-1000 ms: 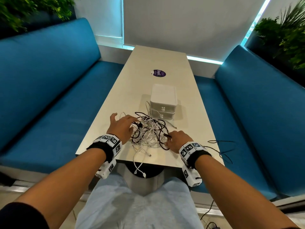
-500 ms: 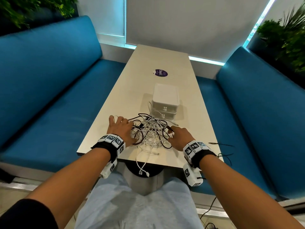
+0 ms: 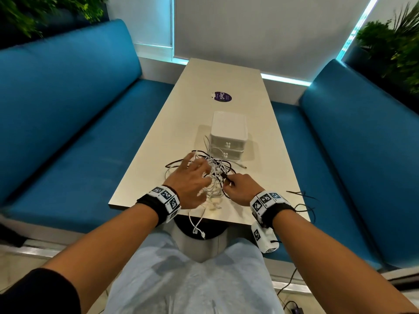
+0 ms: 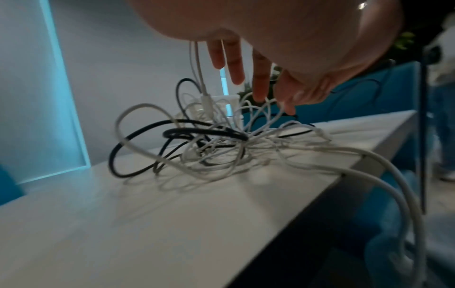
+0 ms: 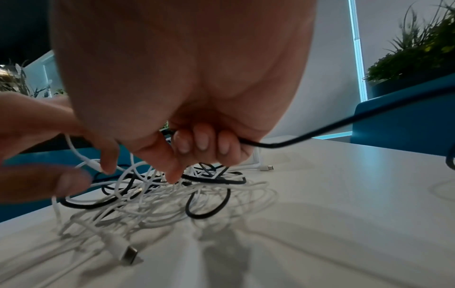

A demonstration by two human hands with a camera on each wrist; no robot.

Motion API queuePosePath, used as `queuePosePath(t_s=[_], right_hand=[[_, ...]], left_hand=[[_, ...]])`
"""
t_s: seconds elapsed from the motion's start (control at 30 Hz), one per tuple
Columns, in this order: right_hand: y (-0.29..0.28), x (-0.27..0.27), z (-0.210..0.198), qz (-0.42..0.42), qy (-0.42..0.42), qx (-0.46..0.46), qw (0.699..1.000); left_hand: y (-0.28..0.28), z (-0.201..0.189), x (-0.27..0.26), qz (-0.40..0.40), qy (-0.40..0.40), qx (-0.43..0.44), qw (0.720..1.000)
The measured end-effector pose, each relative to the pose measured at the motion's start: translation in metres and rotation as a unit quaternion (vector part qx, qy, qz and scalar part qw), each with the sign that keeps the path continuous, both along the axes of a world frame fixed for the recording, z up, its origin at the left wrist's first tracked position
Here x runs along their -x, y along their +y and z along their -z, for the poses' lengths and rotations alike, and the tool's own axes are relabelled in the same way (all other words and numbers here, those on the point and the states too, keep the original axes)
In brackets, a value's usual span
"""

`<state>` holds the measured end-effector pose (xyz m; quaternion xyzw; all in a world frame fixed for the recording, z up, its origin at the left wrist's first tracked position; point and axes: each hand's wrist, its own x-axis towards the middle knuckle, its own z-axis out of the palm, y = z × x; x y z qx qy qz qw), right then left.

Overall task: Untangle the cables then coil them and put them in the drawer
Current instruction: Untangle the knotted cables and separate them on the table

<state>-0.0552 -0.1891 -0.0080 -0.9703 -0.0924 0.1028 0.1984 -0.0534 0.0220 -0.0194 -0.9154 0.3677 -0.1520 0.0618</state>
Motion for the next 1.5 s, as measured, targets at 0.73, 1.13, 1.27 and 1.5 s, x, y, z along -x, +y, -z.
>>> queuePosePath(t_s=[0.73,1.13,1.27,1.5], right_hand=[[-0.046,0.001,-0.003,0.161,-0.019,-0.091,0.983],[-0.044,-0.003,-0.001,0.175,0.022,-0.238,0.955],[-0.041,-0.005,-0.007,0.169,0.012,-0.284,0.944],[-0.043,-0.009,-0.008,0.164,-0.021,-0.280,0.946]], left_hand=[[-0.074,-0.022,0.001,-0.115,-0.036,0.035,0.992],[-0.102,-0.022,-0.002,-0.095,0.059,0.050,0.992],[-0.109,-0.016,-0.005,-0.121,0.096,0.122,0.981],[-0.122,-0.011,-0.014,-0.140,0.157,0.147,0.966]])
